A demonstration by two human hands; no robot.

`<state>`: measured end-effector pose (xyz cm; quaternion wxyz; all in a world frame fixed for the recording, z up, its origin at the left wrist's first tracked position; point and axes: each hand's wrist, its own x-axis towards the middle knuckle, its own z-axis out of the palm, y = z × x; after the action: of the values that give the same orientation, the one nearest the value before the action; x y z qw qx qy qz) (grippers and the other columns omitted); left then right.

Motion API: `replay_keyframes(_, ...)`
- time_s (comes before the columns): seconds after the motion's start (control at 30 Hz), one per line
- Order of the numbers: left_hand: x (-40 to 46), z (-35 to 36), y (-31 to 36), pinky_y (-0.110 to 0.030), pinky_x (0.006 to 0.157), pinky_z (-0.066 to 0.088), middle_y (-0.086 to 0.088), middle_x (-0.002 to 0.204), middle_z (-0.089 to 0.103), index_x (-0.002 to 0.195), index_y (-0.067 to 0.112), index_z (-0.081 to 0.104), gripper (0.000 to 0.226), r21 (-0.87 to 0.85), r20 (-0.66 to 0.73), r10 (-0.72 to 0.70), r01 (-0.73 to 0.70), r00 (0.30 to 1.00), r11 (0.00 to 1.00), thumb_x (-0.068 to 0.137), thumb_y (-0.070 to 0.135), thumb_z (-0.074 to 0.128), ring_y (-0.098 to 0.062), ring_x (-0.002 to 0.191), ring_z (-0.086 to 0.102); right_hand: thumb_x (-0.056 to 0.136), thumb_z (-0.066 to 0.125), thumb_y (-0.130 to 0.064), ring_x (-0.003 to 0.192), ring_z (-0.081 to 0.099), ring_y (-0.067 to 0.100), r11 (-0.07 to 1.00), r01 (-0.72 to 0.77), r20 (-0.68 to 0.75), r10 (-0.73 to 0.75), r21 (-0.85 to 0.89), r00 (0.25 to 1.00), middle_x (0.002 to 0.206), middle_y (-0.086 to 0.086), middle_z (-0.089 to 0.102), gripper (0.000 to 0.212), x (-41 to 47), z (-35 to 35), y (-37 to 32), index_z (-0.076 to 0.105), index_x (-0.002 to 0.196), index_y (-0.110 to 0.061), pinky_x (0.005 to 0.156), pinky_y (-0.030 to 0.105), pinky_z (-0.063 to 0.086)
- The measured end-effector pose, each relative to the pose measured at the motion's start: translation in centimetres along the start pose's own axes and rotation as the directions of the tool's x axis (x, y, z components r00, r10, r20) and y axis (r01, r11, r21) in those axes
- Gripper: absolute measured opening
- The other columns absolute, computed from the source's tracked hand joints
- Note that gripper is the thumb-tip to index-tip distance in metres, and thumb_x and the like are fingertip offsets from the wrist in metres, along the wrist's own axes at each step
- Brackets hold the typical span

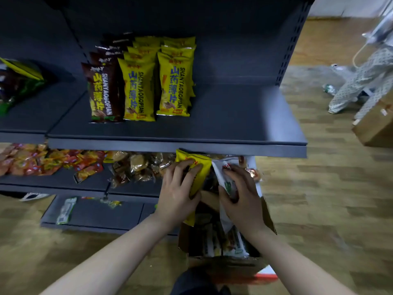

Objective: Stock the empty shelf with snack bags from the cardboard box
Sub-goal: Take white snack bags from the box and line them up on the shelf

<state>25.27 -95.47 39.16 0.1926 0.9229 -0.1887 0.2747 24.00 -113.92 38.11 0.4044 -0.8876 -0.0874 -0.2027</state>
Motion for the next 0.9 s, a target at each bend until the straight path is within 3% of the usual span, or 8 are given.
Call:
replay_keyframes(0.13,2.0,-1.4,1.0,-0.036,0.099,0.034,-0.007,0.128,0.044,0.126,0.017,0.047,0.050,-0.010,-0.082,-0.015,0.014,0.997,1.000,0.079,0.028,0.057,-0.031,0.115,0.040,0.089,0.052,-0.039,0.129,0.043,0.010,0.988,0.075,-0.058,-0.068,0.135,0.996,0.132,-0.005,0.049,0.038,1.7,-0.9,-1.9,0.053,0.125,-0.027,0.101,0.032,0.043)
replay_keyframes(0.37,5.9,-2.7,1.3,-0.035,0.102,0.034,-0.008,0.131,0.044,0.129,0.014,0.048,0.051,-0.013,-0.183,-0.042,0.040,0.982,0.999,0.082,0.027,0.062,-0.031,0.118,0.042,0.087,0.053,-0.034,0.123,0.049,0.014,0.967,0.163,-0.118,-0.142,0.198,0.983,0.126,-0.002,0.051,0.036,6.3,-3.0,-4.6,0.050,0.122,-0.028,0.099,0.022,0.041)
replay_keyframes(0.53,9.7,-3.3,0.2,-0.035,0.101,0.035,-0.014,0.130,0.047,0.130,0.009,0.050,0.051,0.034,-0.243,-0.023,0.033,0.970,0.999,0.084,0.028,0.061,-0.031,0.118,0.041,0.086,0.051,-0.036,0.118,0.052,0.017,0.971,0.207,-0.130,-0.190,0.124,0.973,0.124,-0.001,0.052,0.041,10.4,-3.4,-5.5,0.056,0.121,-0.016,0.090,0.030,0.048)
replay_keyframes(0.7,13.2,-3.6,-1.5,-0.041,0.090,0.046,-0.015,0.126,0.051,0.129,0.012,0.048,0.051,0.053,-0.270,-0.043,0.060,0.962,0.997,0.083,0.030,0.062,-0.030,0.114,0.040,0.085,0.048,-0.042,0.114,0.055,0.018,0.976,0.210,-0.155,-0.200,0.050,0.967,0.123,-0.003,0.053,0.044,13.8,-2.7,-6.3,0.056,0.122,-0.020,0.074,0.034,0.053)
replay_keyframes(0.9,17.4,-3.1,-4.9,-0.042,0.090,0.042,-0.018,0.121,0.053,0.126,0.007,0.054,0.049,0.091,-0.274,-0.032,0.059,0.961,0.994,0.083,0.029,0.058,-0.032,0.108,0.042,0.083,0.046,-0.044,0.111,0.056,0.018,0.979,0.202,-0.195,-0.200,-0.007,0.960,0.122,-0.003,0.054,0.046,17.6,-1.2,-7.5,0.057,0.121,-0.020,0.071,0.030,0.052)
